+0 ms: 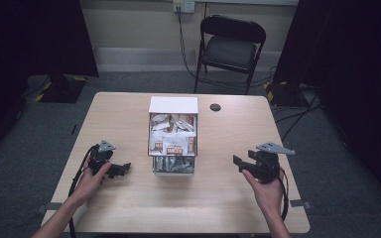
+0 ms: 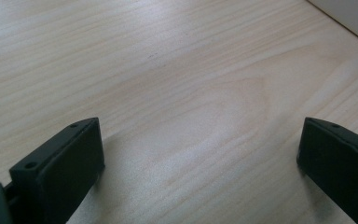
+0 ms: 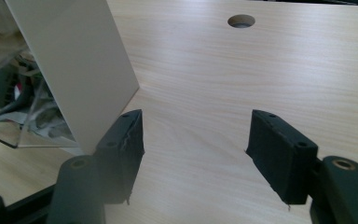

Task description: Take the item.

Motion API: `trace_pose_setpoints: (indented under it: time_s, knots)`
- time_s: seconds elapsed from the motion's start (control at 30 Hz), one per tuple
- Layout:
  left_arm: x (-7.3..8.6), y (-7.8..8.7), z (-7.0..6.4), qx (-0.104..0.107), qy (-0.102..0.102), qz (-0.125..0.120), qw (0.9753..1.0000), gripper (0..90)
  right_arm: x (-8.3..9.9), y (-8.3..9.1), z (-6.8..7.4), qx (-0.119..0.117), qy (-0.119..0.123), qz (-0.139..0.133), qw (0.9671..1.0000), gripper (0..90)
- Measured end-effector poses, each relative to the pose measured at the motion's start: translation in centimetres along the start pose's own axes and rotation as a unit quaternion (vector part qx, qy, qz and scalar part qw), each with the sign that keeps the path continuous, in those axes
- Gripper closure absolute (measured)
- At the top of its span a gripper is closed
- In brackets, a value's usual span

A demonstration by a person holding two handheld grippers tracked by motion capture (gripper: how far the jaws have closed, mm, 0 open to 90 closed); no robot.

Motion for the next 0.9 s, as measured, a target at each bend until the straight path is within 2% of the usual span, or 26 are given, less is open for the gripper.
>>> trace_pose_setpoints:
  time_s: [0.13,0.2,0.37,0.63,0.67,0.83,0.9]
  knots:
    - [0.0,0.0,0.0,0.0,0.0,0.0,1.0,0.1,-0.5,0.1,0.5,-0.009,-0.009,0.0,0.9999,38.2]
    - [0.0,0.0,0.0,0.0,0.0,0.0,1.0,0.0,-0.8,0.2,1.0,-0.007,0.004,0.0,1.0,38.3]
    - [0.0,0.0,0.0,-0.001,0.0,0.0,1.0,0.0,-1.6,0.7,1.7,-0.018,0.007,-0.008,0.9998,38.4]
    - [0.0,0.0,0.0,0.0,0.0,0.0,1.0,0.0,-4.1,1.6,3.8,-0.05,0.022,-0.024,0.9982,39.6]
    - [0.0,0.0,0.0,0.0,0.0,0.0,1.0,0.0,-4.7,1.7,4.3,-0.062,0.024,-0.028,0.9974,40.1]
    - [0.0,0.0,0.0,-0.001,0.0,0.0,1.0,0.0,-5.8,2.3,5.3,-0.083,0.031,-0.026,0.9957,42.5]
    - [0.0,0.0,0.0,0.0,0.0,0.0,1.0,0.0,-6.7,2.8,5.8,-0.098,0.035,-0.034,0.994,45.2]
Point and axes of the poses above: each handheld gripper's, and its own axes: y roughly backward along the jaws, x roughly out of its underside, z roughly to its left, the point moved 4 cm from there along -y, roughly forward along the jaws, and after that the axes turned 12 degrees about -y, right-handed, at the moved point
